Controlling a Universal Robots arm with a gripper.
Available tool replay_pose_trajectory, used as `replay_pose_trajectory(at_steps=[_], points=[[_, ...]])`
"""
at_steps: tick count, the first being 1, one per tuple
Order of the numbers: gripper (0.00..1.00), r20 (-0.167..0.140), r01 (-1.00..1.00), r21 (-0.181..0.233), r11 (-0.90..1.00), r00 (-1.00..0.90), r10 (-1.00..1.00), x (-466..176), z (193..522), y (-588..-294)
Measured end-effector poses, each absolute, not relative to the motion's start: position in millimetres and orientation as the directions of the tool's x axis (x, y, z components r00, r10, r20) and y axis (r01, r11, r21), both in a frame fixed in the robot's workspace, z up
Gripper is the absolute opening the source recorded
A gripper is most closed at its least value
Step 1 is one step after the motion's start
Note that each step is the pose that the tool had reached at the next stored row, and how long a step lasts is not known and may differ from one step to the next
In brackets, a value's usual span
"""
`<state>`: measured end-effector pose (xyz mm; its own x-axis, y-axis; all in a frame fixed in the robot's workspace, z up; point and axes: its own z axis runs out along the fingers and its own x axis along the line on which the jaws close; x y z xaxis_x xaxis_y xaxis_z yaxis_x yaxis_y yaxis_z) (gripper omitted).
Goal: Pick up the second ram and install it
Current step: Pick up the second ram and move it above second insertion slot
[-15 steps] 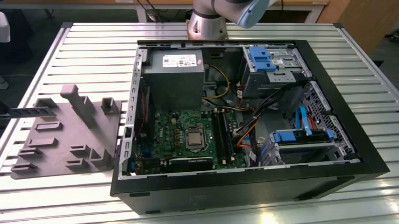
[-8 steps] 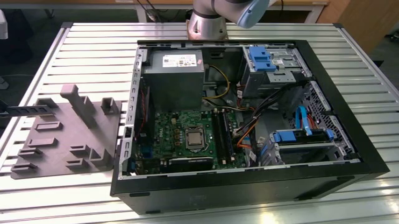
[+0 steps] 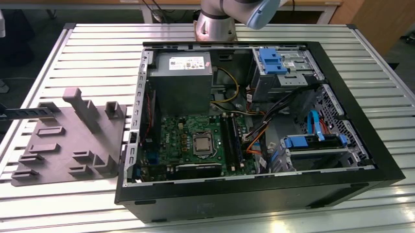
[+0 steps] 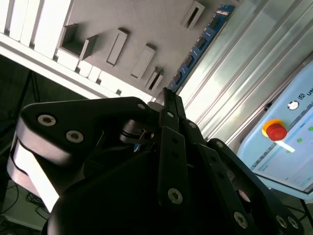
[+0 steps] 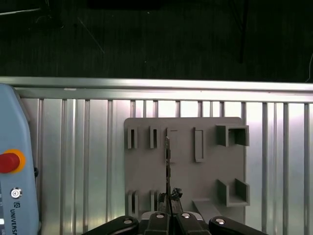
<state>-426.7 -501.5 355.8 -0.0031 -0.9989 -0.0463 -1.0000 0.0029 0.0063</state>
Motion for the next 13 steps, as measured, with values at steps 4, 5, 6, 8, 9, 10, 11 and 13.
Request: replay_pose_trajectory(at_steps=[4, 5, 6, 8, 9, 10, 11, 13], points=[[0.12, -0.047, -1.0, 0.006, 0.003, -0.003, -0.999, -426.6, 358.1, -501.5], [0.12, -0.047, -1.0, 0.006, 0.003, -0.003, -0.999, -426.6, 358.8, -501.5], [0.12, -0.047, -1.0, 0.006, 0.003, -0.003, -0.999, -426.6, 359.3, -501.5], [0.12, -0.047, -1.0, 0.006, 0.003, -0.003, -0.999, -426.6, 360.6, -501.5], [0.12, -0.047, -1.0, 0.006, 0.003, -0.003, -0.999, -426.6, 361.2, -501.5], [0.12, -0.047, -1.0, 0.006, 0.003, -0.003, -0.999, -426.6, 361.9, -501.5], [0.12, -0.047, -1.0, 0.006, 0.003, -0.003, -0.999, -426.7, 362.5, -501.5], [0.12, -0.048, -1.0, 0.006, 0.003, -0.003, -0.999, -426.7, 363.8, -501.5]])
